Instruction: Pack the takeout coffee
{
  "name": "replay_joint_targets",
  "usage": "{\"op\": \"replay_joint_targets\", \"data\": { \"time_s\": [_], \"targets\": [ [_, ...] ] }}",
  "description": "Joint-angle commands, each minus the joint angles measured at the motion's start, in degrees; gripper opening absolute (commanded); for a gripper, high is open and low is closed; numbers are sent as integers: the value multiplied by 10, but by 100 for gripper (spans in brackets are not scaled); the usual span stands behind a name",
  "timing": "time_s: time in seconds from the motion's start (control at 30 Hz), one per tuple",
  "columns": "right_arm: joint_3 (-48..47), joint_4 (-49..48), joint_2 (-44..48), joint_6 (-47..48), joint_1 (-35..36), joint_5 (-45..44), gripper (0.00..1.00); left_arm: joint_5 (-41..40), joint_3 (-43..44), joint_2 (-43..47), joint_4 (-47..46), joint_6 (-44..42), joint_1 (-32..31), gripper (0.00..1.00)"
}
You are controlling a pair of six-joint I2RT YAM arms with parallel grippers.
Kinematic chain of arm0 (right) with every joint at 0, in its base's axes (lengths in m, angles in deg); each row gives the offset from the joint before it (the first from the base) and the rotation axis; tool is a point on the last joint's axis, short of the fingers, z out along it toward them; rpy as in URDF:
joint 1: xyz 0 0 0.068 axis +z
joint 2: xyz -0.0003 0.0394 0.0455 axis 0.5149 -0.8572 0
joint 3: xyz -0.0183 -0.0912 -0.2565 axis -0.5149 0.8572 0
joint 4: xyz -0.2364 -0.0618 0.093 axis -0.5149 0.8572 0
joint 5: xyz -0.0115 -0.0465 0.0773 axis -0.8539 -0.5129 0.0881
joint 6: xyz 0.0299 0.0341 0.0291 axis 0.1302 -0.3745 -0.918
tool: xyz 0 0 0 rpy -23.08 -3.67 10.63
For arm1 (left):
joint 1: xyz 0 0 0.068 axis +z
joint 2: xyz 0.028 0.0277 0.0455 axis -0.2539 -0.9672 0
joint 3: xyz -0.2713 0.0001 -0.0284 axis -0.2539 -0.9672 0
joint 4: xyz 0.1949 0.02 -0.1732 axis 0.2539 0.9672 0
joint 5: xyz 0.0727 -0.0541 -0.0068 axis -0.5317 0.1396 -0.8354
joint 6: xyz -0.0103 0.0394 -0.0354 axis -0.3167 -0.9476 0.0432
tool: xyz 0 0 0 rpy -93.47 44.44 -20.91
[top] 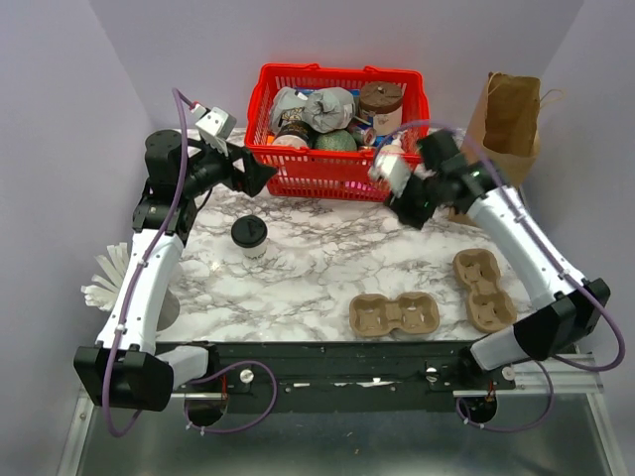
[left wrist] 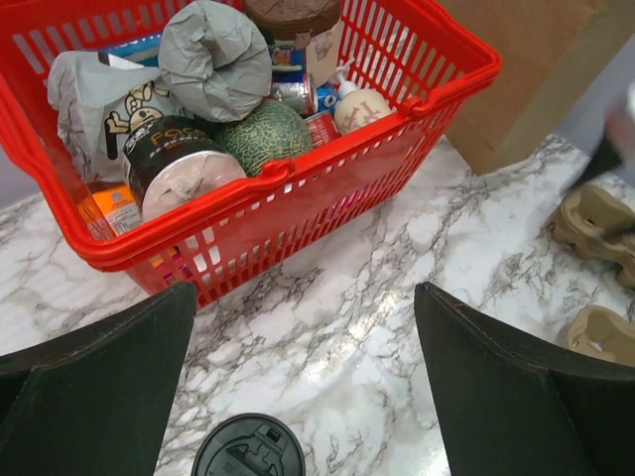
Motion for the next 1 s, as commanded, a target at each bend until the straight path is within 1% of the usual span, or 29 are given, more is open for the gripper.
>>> {"op": "replay_joint_targets", "data": {
  "time_s": [0.0, 0.03, 0.07, 0.1, 0.13, 0.17, 0.23, 0.37, 0.43, 0.47, 0.53, 0.57, 0.77, 0.8, 0.87, 0.9, 0.97],
  "targets": [
    [-138, -85, -18, -124, -127, -69, 60, 37, 4, -10, -42, 17, -4, 98],
    [-152, -124, -18, -130, -139, -86, 60, 38, 4, -14, -45, 19, -5, 98],
    [-167, -145, -16, -131, -163, -112, 61, 39, 4, -16, -47, 21, -5, 98],
    [-169, -165, -10, -132, -174, -120, 62, 43, 6, -20, -53, 27, -6, 98],
    [-169, -211, -6, -137, -183, -145, 64, 43, 8, -22, -56, 30, -6, 98],
    [-168, -231, -4, -138, -199, -170, 67, 45, 9, -25, -59, 32, -7, 98],
    [-168, -272, -8, -139, -212, -205, 70, 45, 13, -28, -65, 36, -8, 98],
    [-199, -266, -47, -159, -252, -242, 70, 45, 12, -27, -67, 38, -9, 98],
    [-226, -238, -66, -176, -267, -248, 68, 45, 8, -23, -65, 39, -9, 98],
    [-239, -222, -92, -182, -282, -244, 68, 43, 7, -20, -64, 38, -10, 98],
    [-260, -174, -116, -201, -296, -231, 66, 42, 1, -14, -58, 35, -12, 98],
    [-264, -166, -128, -207, -308, -215, 65, 40, -2, -11, -57, 32, -15, 98],
    [-224, -152, -134, -217, -336, -198, 57, 37, -19, -2, -54, 32, -23, 98],
    [-216, -151, -130, -218, -338, -195, 52, 38, -19, -2, -55, 33, -23, 98],
    [-210, -150, -125, -217, -340, -184, 47, 37, -21, -2, -57, 34, -23, 98],
    [-205, -150, -122, -217, -340, -180, 43, 37, -22, -3, -59, 35, -23, 99],
    [-204, -147, -110, -219, -341, -164, 40, 38, -23, -4, -62, 39, -23, 98]
  ]
}}
